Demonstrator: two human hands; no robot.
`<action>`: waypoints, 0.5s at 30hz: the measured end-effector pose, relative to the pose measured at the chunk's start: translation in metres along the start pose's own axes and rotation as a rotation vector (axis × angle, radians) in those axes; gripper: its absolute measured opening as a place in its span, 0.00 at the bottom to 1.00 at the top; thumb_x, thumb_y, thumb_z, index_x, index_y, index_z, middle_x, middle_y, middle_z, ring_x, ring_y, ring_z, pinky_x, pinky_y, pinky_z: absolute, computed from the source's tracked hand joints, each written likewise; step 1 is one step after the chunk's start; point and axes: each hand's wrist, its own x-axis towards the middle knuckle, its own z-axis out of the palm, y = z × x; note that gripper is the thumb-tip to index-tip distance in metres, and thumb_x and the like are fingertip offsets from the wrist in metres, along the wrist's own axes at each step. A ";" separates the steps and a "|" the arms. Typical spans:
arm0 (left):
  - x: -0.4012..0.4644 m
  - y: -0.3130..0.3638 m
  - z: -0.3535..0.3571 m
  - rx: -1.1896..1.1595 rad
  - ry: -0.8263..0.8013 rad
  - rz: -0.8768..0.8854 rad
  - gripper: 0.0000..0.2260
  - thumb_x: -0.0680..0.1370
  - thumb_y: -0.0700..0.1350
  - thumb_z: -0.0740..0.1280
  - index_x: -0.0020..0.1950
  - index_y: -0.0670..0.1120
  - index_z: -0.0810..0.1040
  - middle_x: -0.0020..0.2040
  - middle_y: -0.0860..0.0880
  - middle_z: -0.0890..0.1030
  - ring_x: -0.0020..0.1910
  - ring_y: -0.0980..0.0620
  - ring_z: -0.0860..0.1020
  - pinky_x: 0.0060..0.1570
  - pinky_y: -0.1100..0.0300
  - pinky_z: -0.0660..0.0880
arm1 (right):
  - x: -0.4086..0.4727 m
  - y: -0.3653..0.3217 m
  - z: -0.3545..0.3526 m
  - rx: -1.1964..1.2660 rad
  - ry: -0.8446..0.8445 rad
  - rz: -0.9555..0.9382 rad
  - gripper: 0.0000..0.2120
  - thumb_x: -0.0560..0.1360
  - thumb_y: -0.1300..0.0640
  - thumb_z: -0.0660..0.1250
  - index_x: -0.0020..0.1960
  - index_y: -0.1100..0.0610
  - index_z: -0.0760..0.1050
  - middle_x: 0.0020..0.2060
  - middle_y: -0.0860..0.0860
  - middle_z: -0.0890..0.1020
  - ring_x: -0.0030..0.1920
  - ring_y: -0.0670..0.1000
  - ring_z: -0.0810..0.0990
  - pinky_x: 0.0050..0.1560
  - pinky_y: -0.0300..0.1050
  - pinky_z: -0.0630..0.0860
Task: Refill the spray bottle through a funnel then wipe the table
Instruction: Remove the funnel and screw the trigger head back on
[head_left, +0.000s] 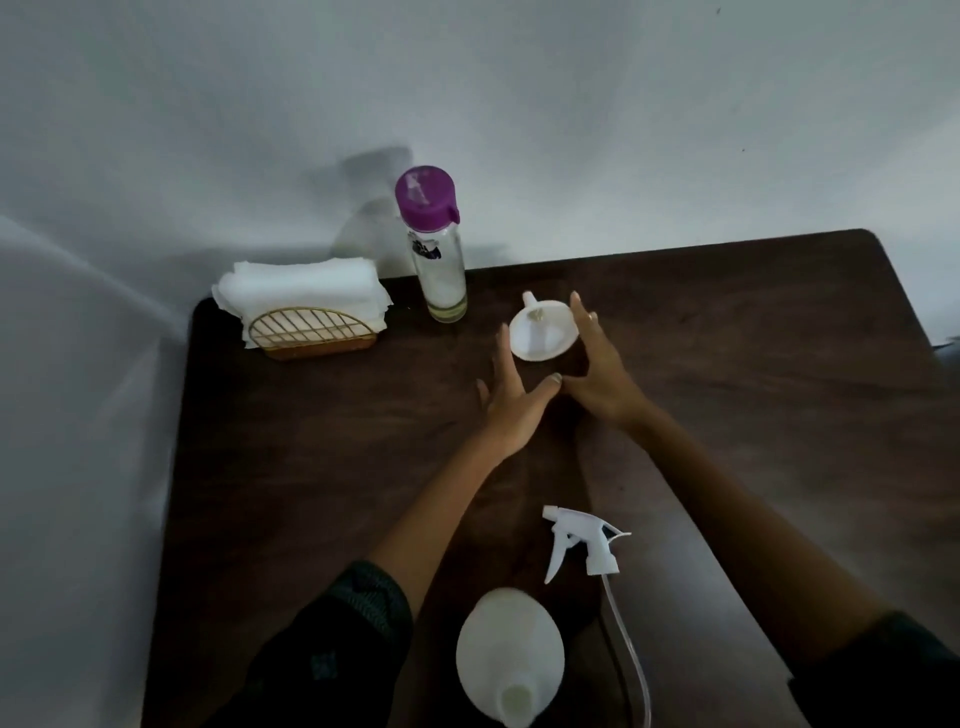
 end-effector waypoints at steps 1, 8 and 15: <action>0.008 -0.001 0.000 0.011 0.008 0.037 0.36 0.80 0.50 0.61 0.77 0.53 0.37 0.79 0.52 0.43 0.77 0.49 0.43 0.74 0.46 0.36 | 0.006 0.002 0.000 -0.017 0.011 0.000 0.45 0.72 0.60 0.69 0.76 0.47 0.41 0.77 0.51 0.52 0.76 0.54 0.44 0.71 0.66 0.50; 0.035 0.002 -0.006 0.054 0.046 0.097 0.37 0.80 0.49 0.61 0.77 0.53 0.37 0.79 0.52 0.43 0.77 0.48 0.42 0.74 0.45 0.36 | 0.028 -0.001 -0.001 -0.075 0.075 0.033 0.45 0.72 0.59 0.68 0.76 0.45 0.40 0.77 0.50 0.53 0.76 0.53 0.46 0.69 0.65 0.49; 0.017 -0.008 -0.013 -0.003 0.101 0.090 0.35 0.78 0.50 0.63 0.76 0.58 0.42 0.78 0.53 0.51 0.77 0.49 0.49 0.75 0.44 0.42 | 0.012 0.000 -0.009 0.075 0.058 0.069 0.45 0.67 0.65 0.65 0.76 0.46 0.46 0.76 0.46 0.53 0.75 0.50 0.52 0.71 0.64 0.57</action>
